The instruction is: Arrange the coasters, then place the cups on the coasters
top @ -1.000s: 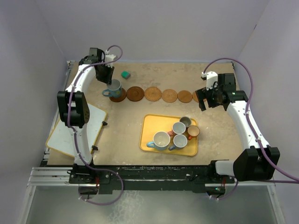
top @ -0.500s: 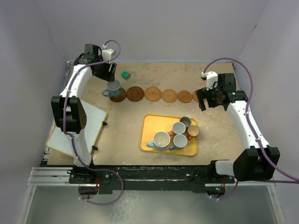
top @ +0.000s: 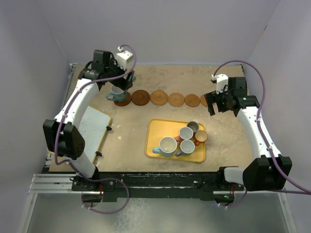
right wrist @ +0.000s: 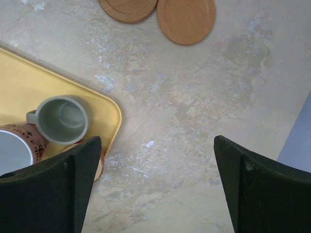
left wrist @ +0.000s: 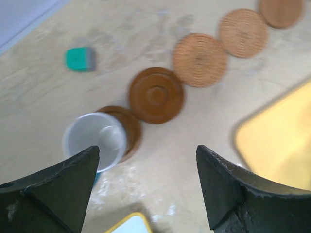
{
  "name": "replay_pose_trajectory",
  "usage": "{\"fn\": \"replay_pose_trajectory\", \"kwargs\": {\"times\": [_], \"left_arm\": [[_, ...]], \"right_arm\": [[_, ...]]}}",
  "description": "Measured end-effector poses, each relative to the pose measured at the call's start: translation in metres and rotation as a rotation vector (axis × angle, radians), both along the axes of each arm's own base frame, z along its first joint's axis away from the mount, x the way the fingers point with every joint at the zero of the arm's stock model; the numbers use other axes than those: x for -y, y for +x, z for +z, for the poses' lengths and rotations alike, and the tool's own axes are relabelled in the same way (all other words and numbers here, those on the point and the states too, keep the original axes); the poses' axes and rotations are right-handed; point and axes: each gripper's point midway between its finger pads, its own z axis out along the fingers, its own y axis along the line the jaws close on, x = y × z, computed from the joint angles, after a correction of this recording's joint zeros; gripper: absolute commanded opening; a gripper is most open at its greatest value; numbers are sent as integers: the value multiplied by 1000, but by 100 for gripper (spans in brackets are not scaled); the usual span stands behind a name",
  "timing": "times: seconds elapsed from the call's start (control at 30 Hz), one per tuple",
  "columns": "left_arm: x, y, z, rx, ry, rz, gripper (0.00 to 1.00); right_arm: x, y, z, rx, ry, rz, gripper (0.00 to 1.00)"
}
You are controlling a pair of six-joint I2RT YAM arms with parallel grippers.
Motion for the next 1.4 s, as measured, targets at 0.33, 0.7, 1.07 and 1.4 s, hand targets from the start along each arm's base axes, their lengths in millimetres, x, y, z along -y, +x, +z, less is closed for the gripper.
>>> {"fn": "replay_pose_trajectory", "kwargs": {"times": [0.33, 0.7, 1.07, 1.4], "left_arm": [[129, -93, -9, -42, -31, -384, 80], [220, -213, -55, -132, 87, -745, 71], [222, -238, -114, -220, 253, -788, 52], [222, -244, -135, -266, 300, -802, 35]], "right_arm": [[20, -1, 11, 43, -19, -78, 100], [24, -1, 12, 51, -18, -94, 100], [25, -1, 11, 49, -17, -96, 100], [25, -1, 11, 49, -17, -96, 100]]}}
